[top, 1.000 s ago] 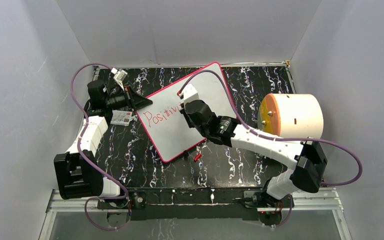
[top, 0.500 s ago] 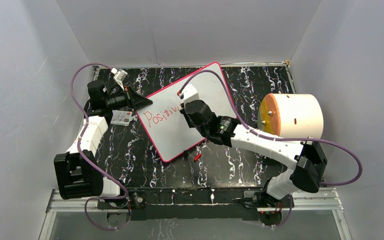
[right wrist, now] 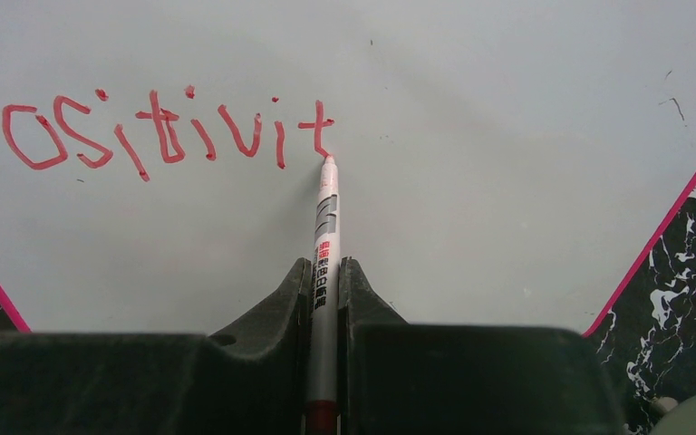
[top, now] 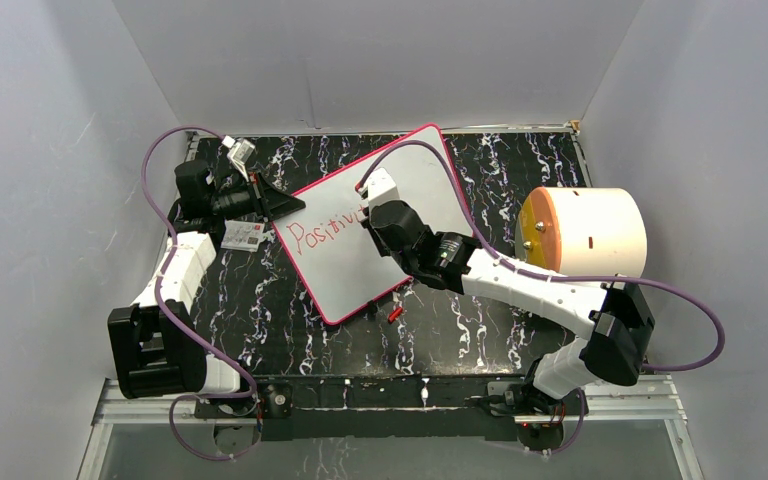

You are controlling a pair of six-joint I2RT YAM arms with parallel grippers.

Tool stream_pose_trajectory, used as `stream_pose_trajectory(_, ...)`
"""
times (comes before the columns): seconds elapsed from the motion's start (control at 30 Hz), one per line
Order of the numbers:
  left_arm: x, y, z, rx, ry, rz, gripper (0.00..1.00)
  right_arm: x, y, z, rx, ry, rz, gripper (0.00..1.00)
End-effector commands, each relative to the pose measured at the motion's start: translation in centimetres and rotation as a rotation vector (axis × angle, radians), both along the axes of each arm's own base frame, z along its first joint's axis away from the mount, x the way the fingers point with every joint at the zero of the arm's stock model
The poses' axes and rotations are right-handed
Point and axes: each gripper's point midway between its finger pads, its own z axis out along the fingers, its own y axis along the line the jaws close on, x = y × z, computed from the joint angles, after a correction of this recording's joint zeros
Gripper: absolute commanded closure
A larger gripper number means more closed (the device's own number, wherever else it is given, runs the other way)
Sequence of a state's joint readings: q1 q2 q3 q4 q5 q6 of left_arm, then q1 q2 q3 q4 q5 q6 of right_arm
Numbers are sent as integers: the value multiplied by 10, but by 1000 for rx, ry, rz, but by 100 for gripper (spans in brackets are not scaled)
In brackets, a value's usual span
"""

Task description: Write a sentence on the whiteboard

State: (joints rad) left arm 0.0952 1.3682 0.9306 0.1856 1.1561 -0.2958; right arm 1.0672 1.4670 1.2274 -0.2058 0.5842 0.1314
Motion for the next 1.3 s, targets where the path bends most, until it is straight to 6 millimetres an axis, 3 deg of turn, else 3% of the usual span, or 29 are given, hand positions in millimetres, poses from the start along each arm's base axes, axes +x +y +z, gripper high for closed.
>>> stream_pose_trajectory(0.0,11,9,-31,76,34,73,100,5,-5,24,44,-37,-35,100)
stream_pose_trajectory(0.6,11,9,-31,76,35,74,100,11,-7,58,144,-145,-49,100)
stream_pose_trajectory(1.27,11,9,-31,76,35,74,100,19,3,42,106,-122,-34,100)
